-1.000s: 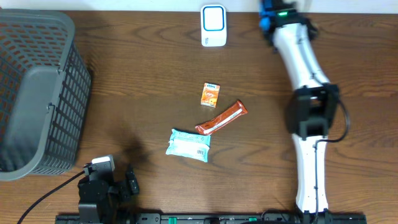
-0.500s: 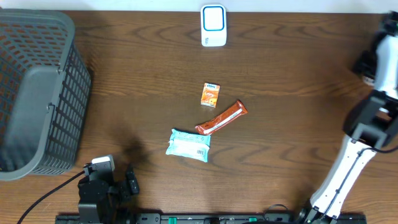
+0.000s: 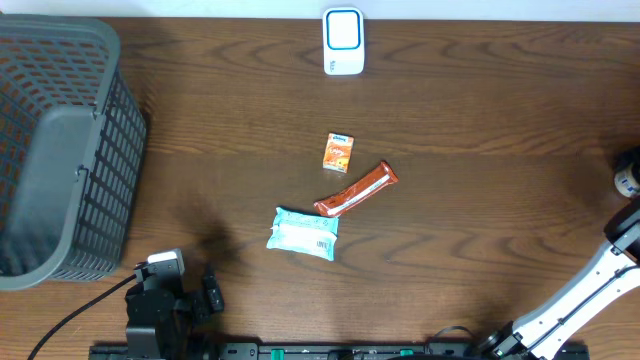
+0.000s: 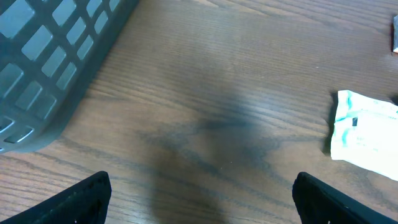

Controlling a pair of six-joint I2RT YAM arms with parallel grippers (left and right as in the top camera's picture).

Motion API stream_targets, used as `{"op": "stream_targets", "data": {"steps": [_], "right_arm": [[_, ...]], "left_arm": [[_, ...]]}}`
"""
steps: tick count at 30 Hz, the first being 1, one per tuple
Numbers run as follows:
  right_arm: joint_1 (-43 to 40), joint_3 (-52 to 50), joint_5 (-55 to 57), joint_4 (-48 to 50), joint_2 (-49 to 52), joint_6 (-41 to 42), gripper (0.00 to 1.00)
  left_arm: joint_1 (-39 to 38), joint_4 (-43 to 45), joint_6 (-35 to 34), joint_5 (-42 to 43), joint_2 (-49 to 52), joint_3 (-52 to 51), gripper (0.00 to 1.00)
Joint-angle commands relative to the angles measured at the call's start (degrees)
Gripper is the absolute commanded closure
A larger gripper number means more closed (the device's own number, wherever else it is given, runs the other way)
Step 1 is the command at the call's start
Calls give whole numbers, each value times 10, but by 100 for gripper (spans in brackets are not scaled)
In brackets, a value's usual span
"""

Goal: Scan the item barcode
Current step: 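Carry the bottle to the right table edge and release it, then reach the right gripper back to the orange Kleenex pack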

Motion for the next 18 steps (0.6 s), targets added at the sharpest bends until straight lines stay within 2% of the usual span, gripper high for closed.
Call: {"op": "stream_targets", "data": {"steps": [1, 2, 4, 5, 11, 18], "right_arm": [[-3, -22, -9, -5, -9, 16, 48], [-5, -19, -10, -9, -9, 16, 44], [-5, -9, -11, -22, -11, 16, 24], [-5, 0, -14, -30, -12, 16, 1], [-5, 72, -35, -86, -62, 42, 1], [12, 95, -61, -102, -212, 87, 1]], "left_arm": [[1, -3, -5, 6, 0, 0, 6], [1, -3, -5, 6, 0, 0, 6], [1, -3, -5, 6, 0, 0, 6], [1, -3, -5, 6, 0, 0, 6], [1, -3, -5, 6, 0, 0, 6], [1, -3, -5, 6, 0, 0, 6]]}}
